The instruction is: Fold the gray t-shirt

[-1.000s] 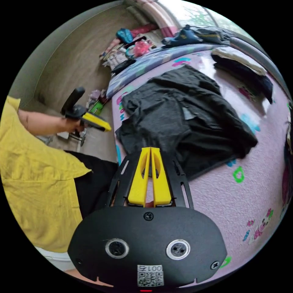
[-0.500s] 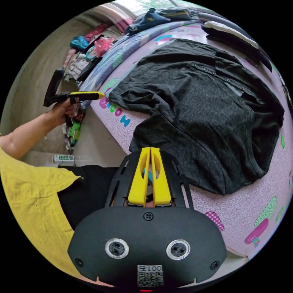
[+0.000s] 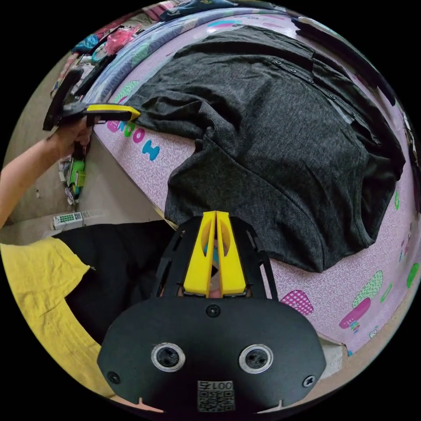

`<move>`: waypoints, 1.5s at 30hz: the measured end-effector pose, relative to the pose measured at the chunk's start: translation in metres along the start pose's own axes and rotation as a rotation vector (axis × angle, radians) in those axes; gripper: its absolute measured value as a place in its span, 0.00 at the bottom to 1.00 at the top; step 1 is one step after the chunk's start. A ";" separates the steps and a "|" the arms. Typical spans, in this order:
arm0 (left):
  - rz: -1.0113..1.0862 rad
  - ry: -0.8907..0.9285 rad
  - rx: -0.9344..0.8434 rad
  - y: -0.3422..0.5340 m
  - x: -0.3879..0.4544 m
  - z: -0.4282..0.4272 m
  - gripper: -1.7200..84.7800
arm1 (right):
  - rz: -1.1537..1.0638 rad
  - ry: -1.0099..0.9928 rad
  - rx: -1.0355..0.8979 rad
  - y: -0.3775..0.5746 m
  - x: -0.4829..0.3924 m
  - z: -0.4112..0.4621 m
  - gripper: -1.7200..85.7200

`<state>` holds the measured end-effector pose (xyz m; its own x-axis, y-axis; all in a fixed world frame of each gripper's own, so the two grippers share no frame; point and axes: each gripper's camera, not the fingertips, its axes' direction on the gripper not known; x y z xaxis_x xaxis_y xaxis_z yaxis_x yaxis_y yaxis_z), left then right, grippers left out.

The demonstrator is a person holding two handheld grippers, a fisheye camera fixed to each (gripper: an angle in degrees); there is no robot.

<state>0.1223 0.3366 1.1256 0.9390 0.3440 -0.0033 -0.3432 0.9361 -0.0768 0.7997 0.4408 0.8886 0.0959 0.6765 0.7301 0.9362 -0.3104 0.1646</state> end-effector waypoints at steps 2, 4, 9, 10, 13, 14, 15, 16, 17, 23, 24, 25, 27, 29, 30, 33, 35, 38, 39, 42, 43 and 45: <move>0.014 0.012 -0.013 -0.004 -0.002 -0.002 0.00 | -0.056 0.009 -0.065 0.009 0.002 0.000 0.02; 0.034 0.016 -0.022 -0.007 -0.003 -0.004 0.00 | -0.095 -0.008 -0.195 0.029 0.013 0.003 0.02; 0.150 -0.035 -0.099 -0.014 0.001 -0.008 0.00 | -0.044 0.057 -0.341 0.092 0.042 -0.003 0.02; 0.168 -0.048 -0.113 -0.015 0.002 -0.009 0.00 | 0.003 0.034 -0.305 0.104 0.049 -0.013 0.02; 0.252 -0.113 -0.169 -0.012 0.004 -0.011 0.01 | 0.121 -0.049 -0.123 0.127 0.062 -0.046 0.02; 0.263 -0.135 -0.177 -0.011 0.003 -0.013 0.01 | 0.141 -0.072 -0.074 0.131 0.065 -0.052 0.02; 0.269 -0.162 -0.183 -0.010 0.003 -0.015 0.01 | 0.190 -0.123 0.021 0.139 0.069 -0.064 0.02; 0.270 -0.177 -0.186 -0.009 0.003 -0.016 0.01 | 0.247 -0.172 0.107 0.148 0.075 -0.072 0.02; 0.273 -0.204 -0.188 -0.007 0.002 -0.018 0.01 | 0.273 -0.197 0.145 0.152 0.078 -0.075 0.02; 0.206 -0.194 -0.196 0.007 -0.005 -0.026 0.01 | 0.503 -0.224 0.363 0.203 0.102 -0.072 0.03; 0.189 -0.173 -0.188 0.010 -0.005 -0.029 0.01 | 0.547 -0.211 0.401 0.215 0.109 -0.074 0.03; 0.180 -0.160 -0.183 0.012 -0.005 -0.030 0.01 | 0.584 -0.203 0.426 0.224 0.115 -0.076 0.03; 0.149 -0.106 -0.153 0.016 -0.003 -0.036 0.01 | 0.624 -0.181 0.458 0.235 0.124 -0.081 0.03; 0.123 -0.069 -0.133 0.017 -0.001 -0.040 0.01 | 0.653 -0.161 0.477 0.242 0.131 -0.086 0.03; 0.107 -0.042 -0.118 0.016 0.001 -0.042 0.01 | 0.665 -0.157 0.494 0.244 0.134 -0.090 0.03; 0.068 0.025 -0.079 0.011 0.006 -0.047 0.01 | 0.666 -0.142 0.539 0.244 0.136 -0.102 0.03; 0.047 0.063 -0.052 0.007 0.009 -0.050 0.01 | 0.653 -0.121 0.572 0.241 0.134 -0.112 0.03; 0.017 0.104 -0.016 -0.002 0.014 -0.057 0.01 | 0.590 -0.074 0.620 0.232 0.128 -0.130 0.03; 0.002 0.120 0.000 -0.007 0.015 -0.060 0.01 | 0.546 -0.056 0.638 0.225 0.126 -0.138 0.03; -0.053 0.160 0.034 -0.019 0.017 -0.066 0.01 | 0.375 -0.011 0.641 0.196 0.122 -0.155 0.04; -0.067 0.167 0.040 -0.021 0.017 -0.066 0.01 | 0.308 0.010 0.622 0.180 0.122 -0.158 0.04; -0.131 0.186 0.050 -0.029 0.018 -0.068 0.00 | 0.202 0.033 0.597 0.156 0.121 -0.159 0.05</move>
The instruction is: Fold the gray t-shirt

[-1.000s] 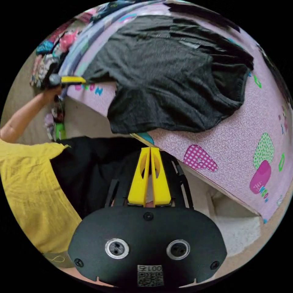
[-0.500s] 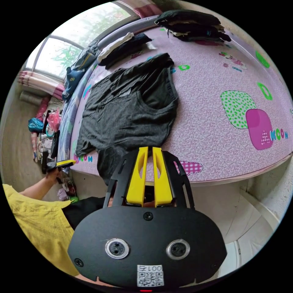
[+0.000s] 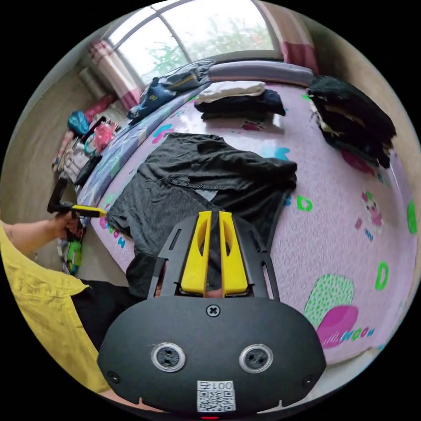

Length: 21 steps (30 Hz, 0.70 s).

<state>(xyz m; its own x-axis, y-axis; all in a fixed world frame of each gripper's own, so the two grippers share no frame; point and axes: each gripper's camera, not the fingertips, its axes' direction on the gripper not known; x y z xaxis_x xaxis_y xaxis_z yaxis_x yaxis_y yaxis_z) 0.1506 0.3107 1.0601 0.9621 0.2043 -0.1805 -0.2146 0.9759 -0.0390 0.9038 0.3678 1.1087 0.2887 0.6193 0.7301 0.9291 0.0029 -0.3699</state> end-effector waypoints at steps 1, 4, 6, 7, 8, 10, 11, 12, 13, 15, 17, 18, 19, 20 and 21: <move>-0.018 0.003 0.003 -0.001 0.001 0.000 0.00 | -0.071 0.005 -0.017 -0.013 -0.003 0.008 0.05; -0.080 0.028 0.022 -0.007 0.008 -0.002 0.00 | -0.234 0.050 -0.071 -0.041 -0.004 0.032 0.08; -0.096 0.021 0.042 -0.012 0.016 -0.002 0.00 | -0.329 0.058 -0.113 -0.055 -0.004 0.046 0.11; -0.095 0.015 0.046 -0.014 0.018 -0.001 0.00 | -0.394 0.059 -0.143 -0.064 -0.006 0.054 0.12; -0.090 -0.003 0.050 -0.019 0.021 0.002 0.00 | -0.427 0.058 -0.158 -0.068 -0.008 0.059 0.13; -0.071 -0.011 0.060 -0.032 0.027 0.009 0.01 | -0.604 0.061 -0.198 -0.083 -0.030 0.074 0.13; -0.039 -0.011 0.083 -0.043 0.033 0.014 0.01 | -0.658 0.070 -0.200 -0.086 -0.039 0.077 0.13; 0.000 -0.002 0.108 -0.055 0.040 0.020 0.01 | -0.762 0.086 -0.203 -0.089 -0.057 0.086 0.13; 0.019 0.007 0.118 -0.062 0.043 0.024 0.01 | -0.849 0.085 -0.202 -0.092 -0.074 0.094 0.13; 0.066 0.045 0.152 -0.088 0.059 0.039 0.00 | -0.939 0.081 -0.197 -0.094 -0.095 0.109 0.12; 0.059 0.072 0.201 -0.103 0.068 0.045 0.00 | -0.978 0.082 -0.202 -0.099 -0.112 0.127 0.11; 0.032 0.123 0.252 -0.108 0.072 0.045 0.00 | -0.996 0.071 -0.206 -0.101 -0.120 0.138 0.11; 0.021 0.157 0.281 -0.108 0.074 0.044 0.00 | -1.015 0.057 -0.205 -0.101 -0.128 0.148 0.09; 0.003 0.226 0.334 -0.106 0.076 0.044 0.00 | -1.026 0.056 -0.211 -0.101 -0.132 0.153 0.09; -0.013 0.280 0.371 -0.102 0.078 0.044 0.01 | -1.052 0.070 -0.225 -0.098 -0.138 0.163 0.07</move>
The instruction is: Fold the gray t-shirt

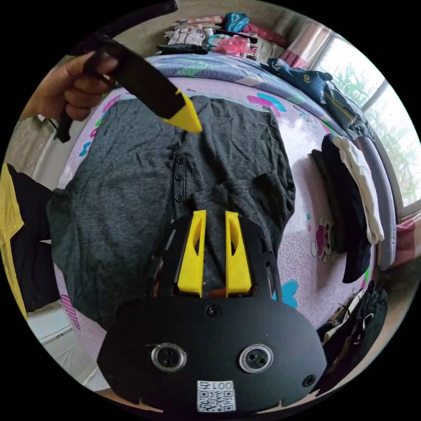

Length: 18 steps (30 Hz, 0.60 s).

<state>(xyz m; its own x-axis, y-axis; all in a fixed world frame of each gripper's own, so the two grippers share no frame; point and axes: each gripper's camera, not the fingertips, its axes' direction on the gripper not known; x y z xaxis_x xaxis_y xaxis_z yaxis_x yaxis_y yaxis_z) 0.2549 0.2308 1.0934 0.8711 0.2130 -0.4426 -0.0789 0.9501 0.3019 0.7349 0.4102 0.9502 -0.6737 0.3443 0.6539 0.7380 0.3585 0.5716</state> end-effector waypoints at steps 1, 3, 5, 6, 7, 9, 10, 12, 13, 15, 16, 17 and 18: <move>-0.007 0.019 0.015 0.003 0.000 -0.001 0.01 | -0.031 0.020 -0.020 -0.004 -0.006 0.008 0.05; -0.023 0.054 0.049 0.017 0.000 -0.003 0.01 | -0.067 0.099 -0.055 -0.006 -0.014 0.019 0.03; -0.018 0.051 0.056 0.028 -0.002 -0.005 0.00 | -0.117 0.095 -0.023 -0.004 -0.020 0.016 0.03; -0.010 0.033 0.056 0.035 -0.003 -0.006 0.00 | -0.106 0.061 -0.009 -0.003 -0.015 0.011 0.03; -0.005 0.021 0.056 0.038 -0.004 -0.007 0.00 | -0.068 0.028 0.035 0.000 -0.007 0.001 0.03; 0.008 -0.015 0.061 0.050 -0.006 -0.010 0.00 | -0.018 -0.025 0.107 0.007 0.005 -0.014 0.03; 0.009 -0.019 0.063 0.053 -0.007 -0.010 0.00 | 0.000 -0.050 0.141 0.010 0.010 -0.021 0.03; 0.017 -0.034 0.072 0.062 -0.008 -0.009 0.01 | -0.033 -0.077 0.172 0.010 0.007 -0.027 0.04; 0.027 -0.038 0.069 0.064 -0.008 -0.008 0.01 | -0.057 -0.073 0.166 0.007 0.002 -0.026 0.05; 0.093 -0.096 0.031 0.064 -0.003 0.005 0.01 | -0.103 -0.096 0.147 0.001 -0.007 -0.021 0.05; 0.124 -0.112 0.016 0.063 -0.001 0.009 0.01 | -0.122 -0.103 0.137 -0.001 -0.013 -0.017 0.06; 0.206 -0.150 -0.027 0.059 0.004 0.021 0.01 | -0.130 -0.101 0.132 -0.002 -0.016 -0.016 0.06; 0.275 -0.205 -0.075 0.054 0.008 0.033 0.02 | -0.143 -0.089 0.120 -0.003 -0.021 -0.013 0.06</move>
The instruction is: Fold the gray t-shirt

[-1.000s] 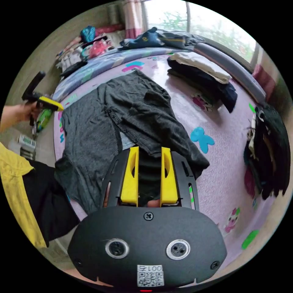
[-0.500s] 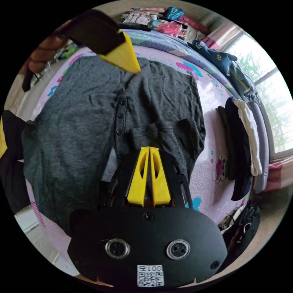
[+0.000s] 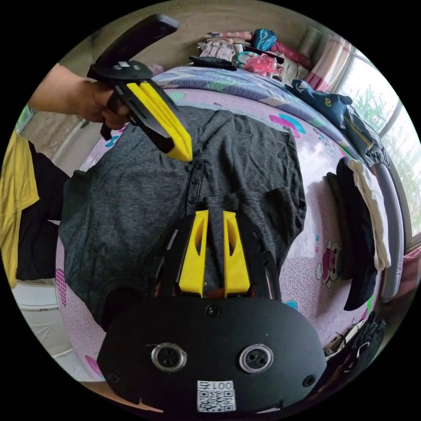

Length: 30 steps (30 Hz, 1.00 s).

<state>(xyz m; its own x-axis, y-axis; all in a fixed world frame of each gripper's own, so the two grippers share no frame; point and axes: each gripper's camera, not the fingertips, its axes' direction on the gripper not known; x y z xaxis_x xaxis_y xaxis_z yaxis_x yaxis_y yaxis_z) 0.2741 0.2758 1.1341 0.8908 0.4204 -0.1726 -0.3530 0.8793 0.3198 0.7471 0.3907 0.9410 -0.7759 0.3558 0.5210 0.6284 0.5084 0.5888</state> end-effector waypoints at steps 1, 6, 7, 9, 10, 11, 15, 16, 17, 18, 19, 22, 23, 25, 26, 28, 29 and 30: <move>0.034 -0.018 -0.019 -0.004 0.002 0.005 0.02 | -0.013 0.004 -0.013 0.000 -0.003 0.003 0.06; 0.169 -0.007 -0.122 -0.019 0.010 0.042 0.02 | -0.024 0.020 -0.058 -0.004 -0.008 0.014 0.03; 0.163 -0.008 -0.129 -0.018 0.010 0.044 0.02 | -0.018 0.067 -0.077 -0.005 -0.009 0.016 0.03; 0.113 -0.023 -0.110 -0.016 0.005 0.043 0.01 | -0.032 0.112 -0.090 -0.006 -0.008 0.013 0.03; 0.096 -0.028 -0.097 -0.015 0.004 0.041 0.01 | -0.021 0.125 -0.070 -0.004 -0.001 0.003 0.02; 0.063 -0.036 -0.061 -0.012 0.002 0.034 0.01 | 0.000 0.136 -0.055 -0.002 0.005 -0.004 0.02; -0.002 -0.079 0.017 0.005 -0.005 0.009 0.01 | 0.269 0.263 0.018 0.047 0.085 -0.058 0.02; -0.007 -0.081 0.020 0.007 -0.005 0.007 0.01 | 0.385 0.319 0.014 0.070 0.112 -0.071 0.02; -0.019 -0.084 0.022 0.013 -0.007 0.002 0.01 | 0.445 0.349 0.006 0.081 0.125 -0.075 0.02; -0.035 -0.089 0.028 0.018 -0.008 -0.001 0.01 | 0.578 0.419 -0.029 0.105 0.150 -0.081 0.02; -0.040 -0.091 0.030 0.020 -0.008 -0.003 0.01 | 0.705 0.475 -0.070 0.127 0.171 -0.085 0.02; -0.056 -0.093 0.028 0.030 -0.008 -0.007 0.01 | 0.898 0.461 -0.024 0.166 0.190 -0.097 0.02; -0.055 -0.095 0.025 0.033 -0.006 -0.008 0.01 | 0.916 0.461 -0.006 0.170 0.189 -0.100 0.02; -0.050 -0.103 0.018 0.038 -0.004 -0.010 0.01 | 0.951 0.445 0.081 0.181 0.178 -0.107 0.03; -0.042 -0.107 0.011 0.040 -0.003 -0.010 0.01 | 0.946 0.417 0.099 0.181 0.175 -0.107 0.03; -0.023 -0.122 -0.006 0.045 -0.002 -0.011 0.01 | 0.887 0.260 0.160 0.181 0.162 -0.101 0.03; -0.012 -0.141 -0.021 0.049 -0.003 -0.012 0.01 | 0.863 0.216 0.164 0.180 0.160 -0.098 0.03; -0.010 -0.158 -0.040 0.052 -0.005 -0.011 0.01 | 0.811 0.103 0.155 0.178 0.158 -0.090 0.03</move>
<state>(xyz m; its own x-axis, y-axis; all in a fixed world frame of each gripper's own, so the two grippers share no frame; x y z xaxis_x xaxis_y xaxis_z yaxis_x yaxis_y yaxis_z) 0.2476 0.3221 1.1412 0.9271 0.3739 -0.0264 -0.3521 0.8929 0.2807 0.7412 0.4667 1.1834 -0.0717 0.5884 0.8054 0.9697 0.2302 -0.0819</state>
